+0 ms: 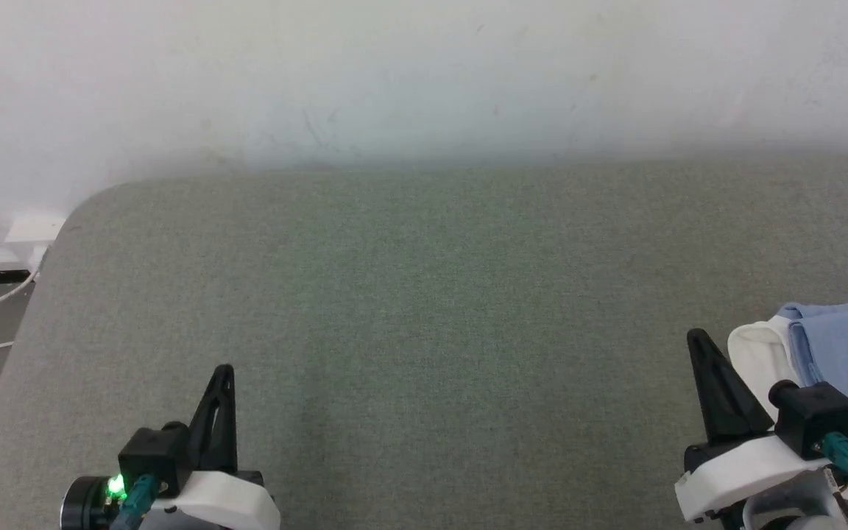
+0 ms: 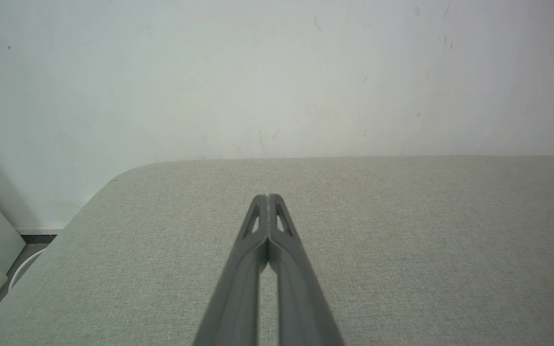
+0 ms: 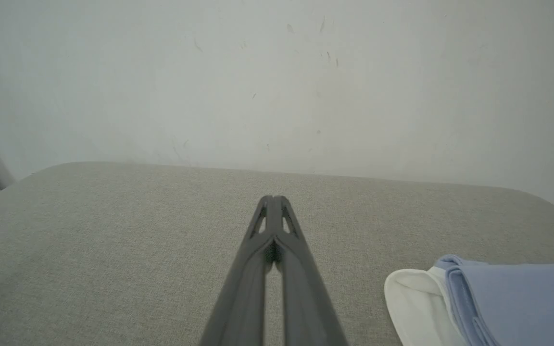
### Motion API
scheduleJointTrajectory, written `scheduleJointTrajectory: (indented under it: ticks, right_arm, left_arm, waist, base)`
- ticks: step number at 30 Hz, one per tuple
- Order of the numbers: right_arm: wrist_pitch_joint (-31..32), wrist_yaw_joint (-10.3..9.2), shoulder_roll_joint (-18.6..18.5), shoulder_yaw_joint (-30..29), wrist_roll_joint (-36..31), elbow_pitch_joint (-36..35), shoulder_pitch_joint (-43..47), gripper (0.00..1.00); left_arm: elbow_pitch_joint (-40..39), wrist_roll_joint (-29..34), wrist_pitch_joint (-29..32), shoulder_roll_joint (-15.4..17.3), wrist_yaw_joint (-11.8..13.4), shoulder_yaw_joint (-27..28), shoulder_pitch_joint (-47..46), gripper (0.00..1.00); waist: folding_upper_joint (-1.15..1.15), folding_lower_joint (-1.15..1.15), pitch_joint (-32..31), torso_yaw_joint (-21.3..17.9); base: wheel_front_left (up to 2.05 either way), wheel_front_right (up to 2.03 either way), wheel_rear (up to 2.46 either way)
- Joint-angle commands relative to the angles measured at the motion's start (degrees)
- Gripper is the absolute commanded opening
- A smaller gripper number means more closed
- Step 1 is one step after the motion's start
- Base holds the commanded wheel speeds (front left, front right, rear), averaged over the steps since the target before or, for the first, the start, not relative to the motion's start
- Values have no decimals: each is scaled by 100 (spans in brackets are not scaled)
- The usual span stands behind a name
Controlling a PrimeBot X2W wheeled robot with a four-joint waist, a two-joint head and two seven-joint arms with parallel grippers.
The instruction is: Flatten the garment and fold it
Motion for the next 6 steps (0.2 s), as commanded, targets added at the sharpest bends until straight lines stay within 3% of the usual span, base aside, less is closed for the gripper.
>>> scheduleJointTrajectory:
  ticks: [1, 6]
  right_arm:
    - [28, -4, 9, 2, -46, 19, -89, 0]
    - [57, -5, 10, 3, -76, 28, -106, 0]
  left_arm:
    - [-36, 101, 30, -44, -41, 38, -115, 0]
    - [-49, 151, 89, -78, -62, 62, -133, 0]
  waist:
    - [0, 0, -2, -1]
    - [0, 0, -8, -6]
  base:
    - [0, 0, 0]
    - [0, 0, 0]
